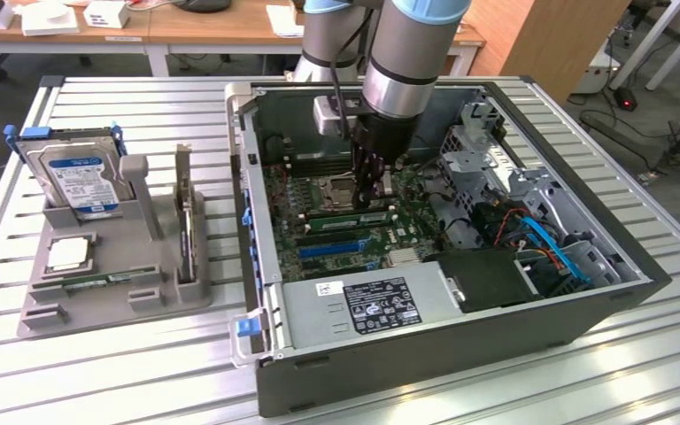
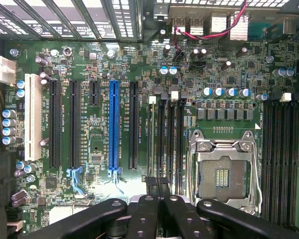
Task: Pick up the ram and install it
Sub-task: 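Press down the ram until it locks into place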
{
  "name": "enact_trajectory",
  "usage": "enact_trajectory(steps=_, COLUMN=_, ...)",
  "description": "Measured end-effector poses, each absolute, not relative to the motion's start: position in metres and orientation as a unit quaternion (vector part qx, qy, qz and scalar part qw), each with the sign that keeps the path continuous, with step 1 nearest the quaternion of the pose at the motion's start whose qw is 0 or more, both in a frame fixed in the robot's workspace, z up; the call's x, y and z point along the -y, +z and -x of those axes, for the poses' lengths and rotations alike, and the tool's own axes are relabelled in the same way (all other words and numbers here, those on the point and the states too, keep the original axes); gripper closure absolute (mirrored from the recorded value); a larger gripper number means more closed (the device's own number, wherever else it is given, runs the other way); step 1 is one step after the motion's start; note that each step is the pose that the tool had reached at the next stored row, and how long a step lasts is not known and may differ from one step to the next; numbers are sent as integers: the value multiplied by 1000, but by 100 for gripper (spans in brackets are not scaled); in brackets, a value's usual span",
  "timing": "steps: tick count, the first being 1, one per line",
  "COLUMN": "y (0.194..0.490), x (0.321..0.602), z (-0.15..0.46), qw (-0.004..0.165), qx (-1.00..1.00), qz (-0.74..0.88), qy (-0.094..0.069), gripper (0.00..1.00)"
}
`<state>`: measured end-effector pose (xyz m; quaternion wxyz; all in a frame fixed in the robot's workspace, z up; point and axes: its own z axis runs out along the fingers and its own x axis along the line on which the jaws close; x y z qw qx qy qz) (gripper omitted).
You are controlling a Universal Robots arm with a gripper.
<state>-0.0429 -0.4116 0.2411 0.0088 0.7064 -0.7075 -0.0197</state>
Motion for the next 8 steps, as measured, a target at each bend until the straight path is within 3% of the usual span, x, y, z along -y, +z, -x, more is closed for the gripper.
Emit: enact_trajectory(steps=8, y=241, x=412, z=43, qw=8, qx=727, qz=-686, qy=-20, gripper=91)
